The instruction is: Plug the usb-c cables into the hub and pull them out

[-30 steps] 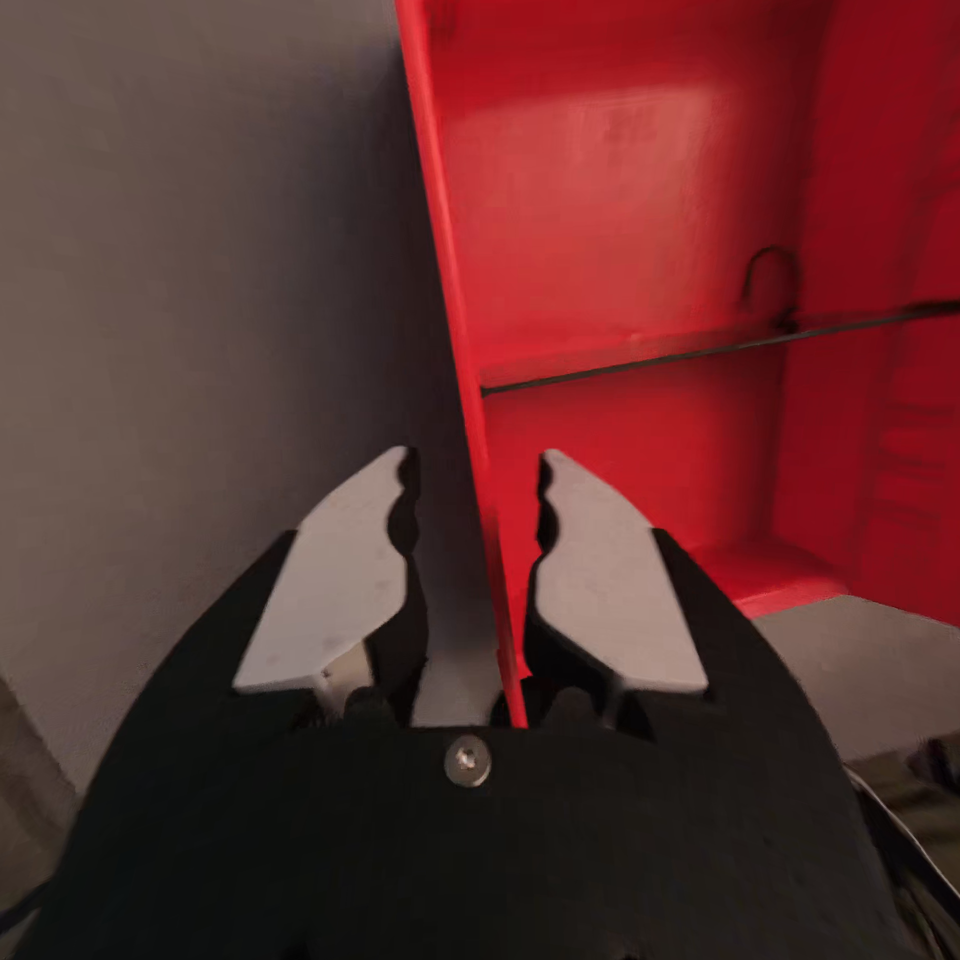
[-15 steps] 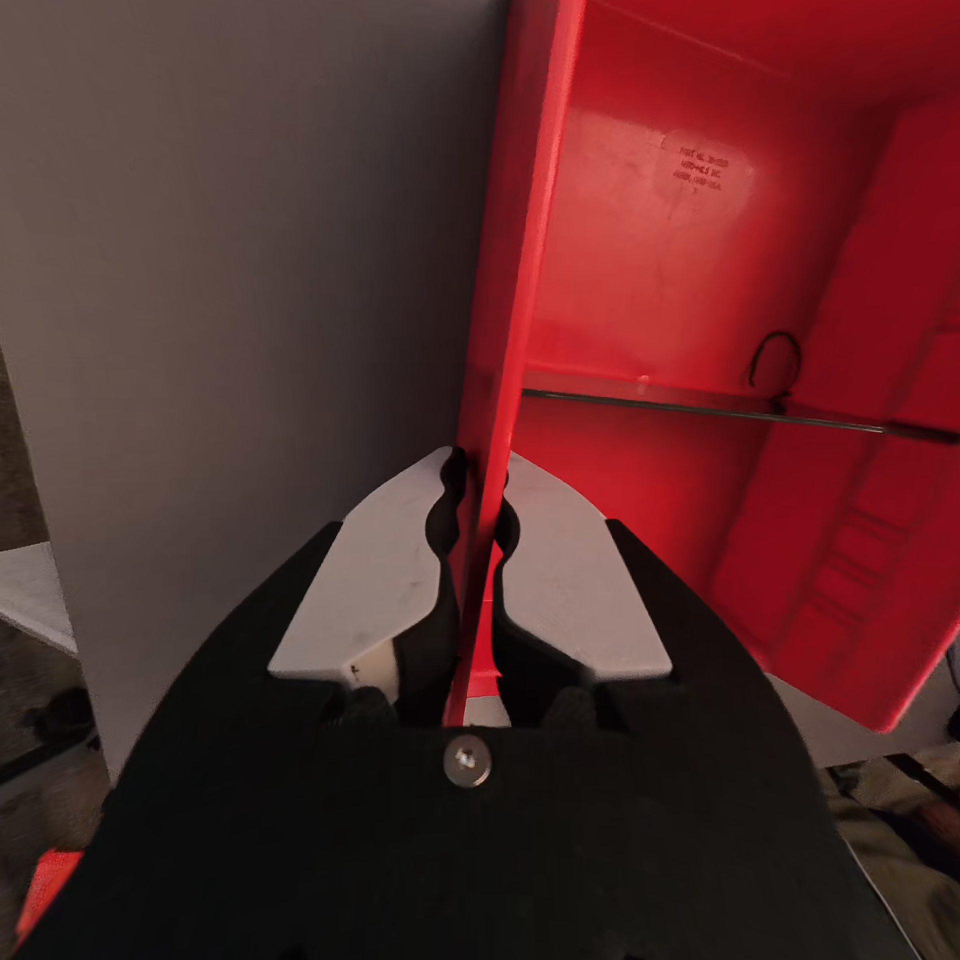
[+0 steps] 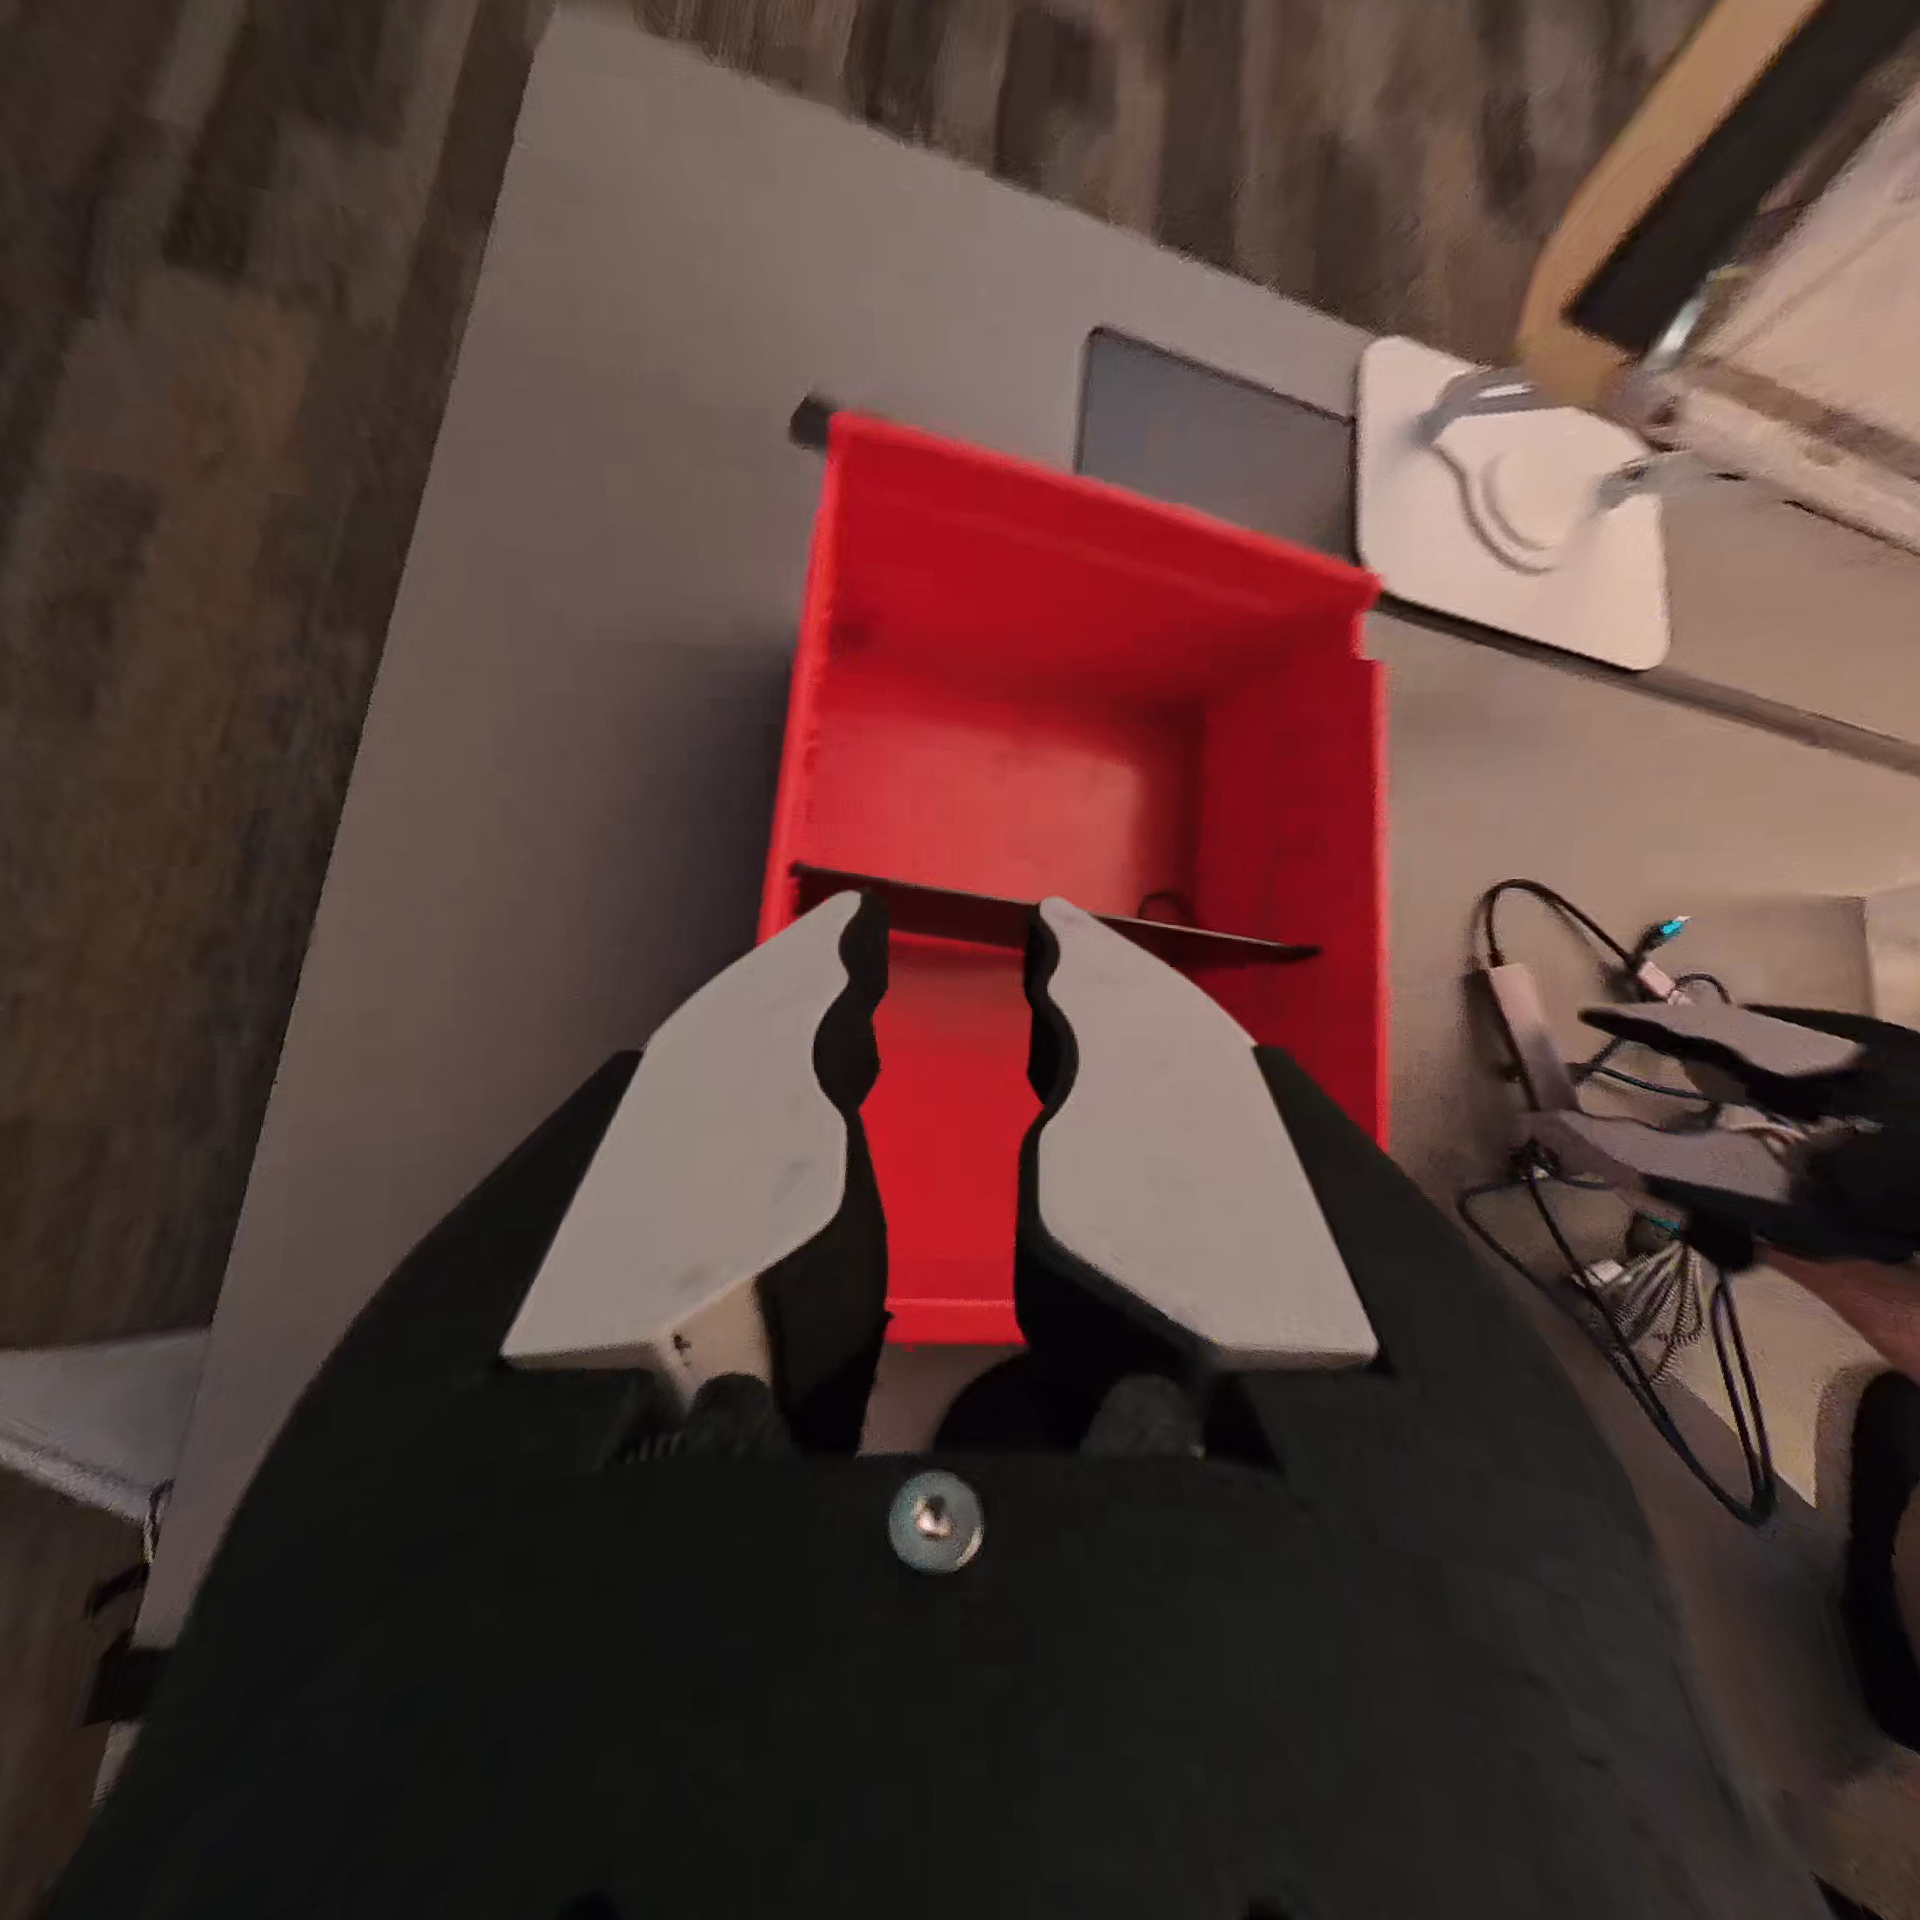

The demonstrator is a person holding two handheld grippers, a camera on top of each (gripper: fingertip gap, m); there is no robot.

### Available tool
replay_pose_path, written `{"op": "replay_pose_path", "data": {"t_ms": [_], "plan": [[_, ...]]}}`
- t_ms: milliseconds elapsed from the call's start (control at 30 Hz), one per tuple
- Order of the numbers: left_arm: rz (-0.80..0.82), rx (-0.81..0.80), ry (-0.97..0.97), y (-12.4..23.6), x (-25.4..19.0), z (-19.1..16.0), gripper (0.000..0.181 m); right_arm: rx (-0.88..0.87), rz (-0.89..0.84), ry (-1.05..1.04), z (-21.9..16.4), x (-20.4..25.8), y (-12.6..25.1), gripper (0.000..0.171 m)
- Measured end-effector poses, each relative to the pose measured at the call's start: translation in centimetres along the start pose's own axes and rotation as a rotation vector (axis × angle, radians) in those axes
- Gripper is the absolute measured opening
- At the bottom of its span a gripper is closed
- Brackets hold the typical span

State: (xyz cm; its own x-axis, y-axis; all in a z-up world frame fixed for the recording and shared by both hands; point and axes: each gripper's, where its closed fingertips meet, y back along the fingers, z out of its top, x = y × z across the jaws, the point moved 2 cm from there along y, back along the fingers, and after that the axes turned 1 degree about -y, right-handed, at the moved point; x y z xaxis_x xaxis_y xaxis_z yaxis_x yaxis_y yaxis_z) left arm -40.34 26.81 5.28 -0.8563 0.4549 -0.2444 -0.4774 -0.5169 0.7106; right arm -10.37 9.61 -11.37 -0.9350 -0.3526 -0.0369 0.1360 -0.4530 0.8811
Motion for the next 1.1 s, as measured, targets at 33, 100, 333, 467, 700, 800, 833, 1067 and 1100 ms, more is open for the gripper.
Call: {"op": "replay_pose_path", "data": {"t_ms": [33,100,333,467,700,800,833,1067,1100], "plan": [[-0.011,-0.021,-0.027,0.5,-0.9,0.2,0.024,0.029,-0.003,-0.009,-0.3,0.0,-0.7,0.06],[-0.029,-0.036,-0.079,1.1,-2.5,0.4,0.025,0.082,0.004,-0.016,-0.9,0.0,-1.7,0.051],[-0.081,-0.026,-0.195,1.3,-6.1,0.4,0.026,0.104,-0.016,0.086,-1.2,-1.1,-0.9,0.029],[-0.108,-0.06,-0.236,2.1,-7.4,0.6,0.026,0.005,0.071,0.365,0.7,0.4,0.7,0.026],[-0.139,-0.042,-0.306,2.1,-9.1,0.1,0.025,0.127,0.155,0.991,1.3,0.1,-1.6,0.025],[-0.17,-0.047,-0.325,2.1,-9.9,0.3,0.024,0.17,0.259,0.986,1.2,-0.1,-2.4,0.025],[-0.174,-0.05,-0.329,2.1,-10.0,0.3,0.024,0.187,0.283,0.972,1.1,-0.2,-2.8,0.025],[-0.184,-0.121,-0.397,2.8,-11.5,1.1,0.018,0.089,0.167,0.851,2.7,-2.4,-1.0,0.029],[-0.199,-0.162,-0.411,3.3,-12.1,1.5,0.018,0.026,0.158,0.821,3.0,-2.4,0.2,0.03]]}}
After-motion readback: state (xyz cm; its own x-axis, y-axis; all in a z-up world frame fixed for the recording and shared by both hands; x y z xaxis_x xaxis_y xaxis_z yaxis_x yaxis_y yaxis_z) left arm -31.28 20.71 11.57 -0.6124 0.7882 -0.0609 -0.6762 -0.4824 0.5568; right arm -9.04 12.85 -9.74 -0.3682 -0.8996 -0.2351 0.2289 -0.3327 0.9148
